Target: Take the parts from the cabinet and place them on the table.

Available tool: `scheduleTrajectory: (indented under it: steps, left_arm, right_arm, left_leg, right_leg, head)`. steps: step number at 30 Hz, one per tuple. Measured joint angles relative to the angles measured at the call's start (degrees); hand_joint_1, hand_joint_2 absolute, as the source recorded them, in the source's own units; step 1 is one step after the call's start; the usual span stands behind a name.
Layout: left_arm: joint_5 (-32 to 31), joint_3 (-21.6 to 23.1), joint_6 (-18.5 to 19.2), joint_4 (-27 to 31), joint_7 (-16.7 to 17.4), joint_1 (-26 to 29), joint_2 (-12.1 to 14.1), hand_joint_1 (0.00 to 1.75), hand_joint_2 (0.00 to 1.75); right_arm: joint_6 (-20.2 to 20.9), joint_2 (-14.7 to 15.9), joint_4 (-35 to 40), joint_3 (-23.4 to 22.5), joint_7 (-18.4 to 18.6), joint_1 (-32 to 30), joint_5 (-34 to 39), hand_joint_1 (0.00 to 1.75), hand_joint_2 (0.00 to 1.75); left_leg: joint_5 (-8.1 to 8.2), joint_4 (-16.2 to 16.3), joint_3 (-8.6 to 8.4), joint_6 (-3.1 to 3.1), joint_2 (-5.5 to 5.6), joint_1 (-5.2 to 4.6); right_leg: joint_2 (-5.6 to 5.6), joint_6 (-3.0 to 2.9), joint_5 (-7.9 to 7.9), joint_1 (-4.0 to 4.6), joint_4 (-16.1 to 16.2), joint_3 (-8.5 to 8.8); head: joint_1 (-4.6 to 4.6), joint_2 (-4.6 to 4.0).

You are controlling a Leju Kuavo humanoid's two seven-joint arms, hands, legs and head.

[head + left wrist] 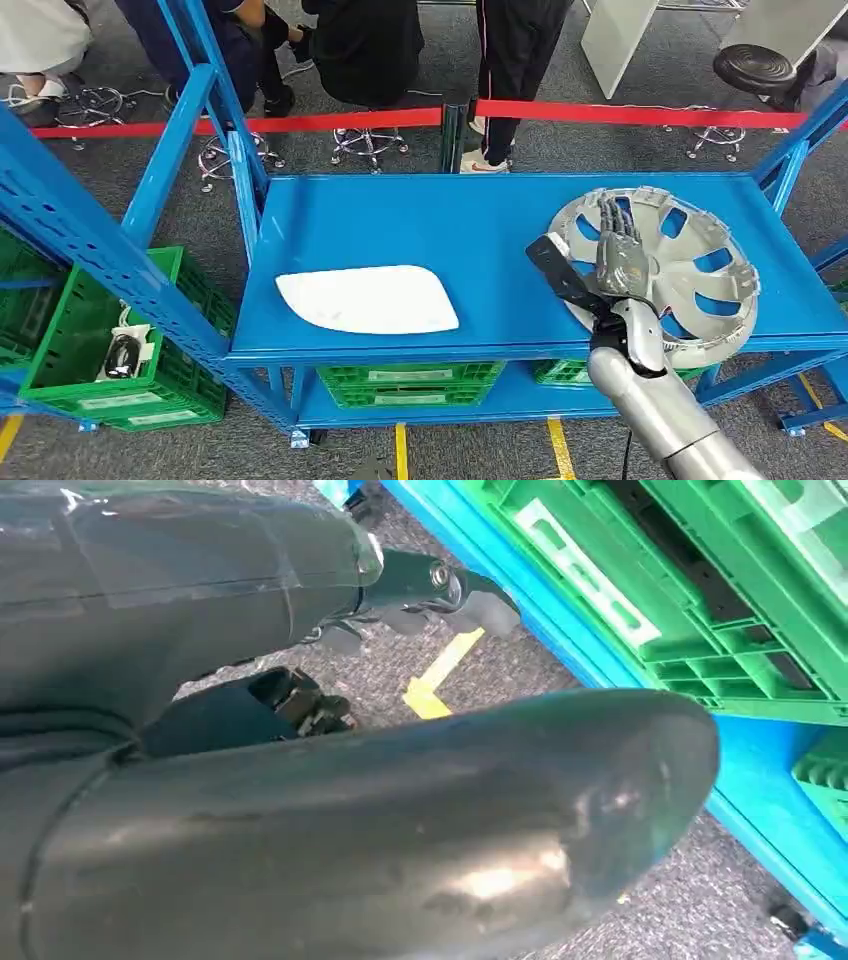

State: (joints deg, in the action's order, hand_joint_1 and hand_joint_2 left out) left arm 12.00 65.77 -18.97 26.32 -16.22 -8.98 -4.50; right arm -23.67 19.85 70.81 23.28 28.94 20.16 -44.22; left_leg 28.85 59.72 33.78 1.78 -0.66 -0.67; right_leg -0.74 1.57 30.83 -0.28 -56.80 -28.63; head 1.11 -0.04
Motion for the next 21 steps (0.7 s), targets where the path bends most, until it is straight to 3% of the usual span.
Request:
scheduleTrajectory:
  steps: [21]
  left_arm:
    - [-0.3, 0.0, -0.1, -0.9, -0.4, 0.0, -0.2, 0.0, 0.0]
  right_arm:
    - [0.2, -2.2, -6.6, 7.2, -1.9, 2.8, 1.7, 0.0, 1.75]
  left_leg:
    - [0.0, 0.0, -0.03, 0.0, -0.17, 0.0]
  right_leg:
    - [0.04, -0.03, 0.02, 0.0, 0.0, -0.04]
  head:
    - [-0.02, 0.0]
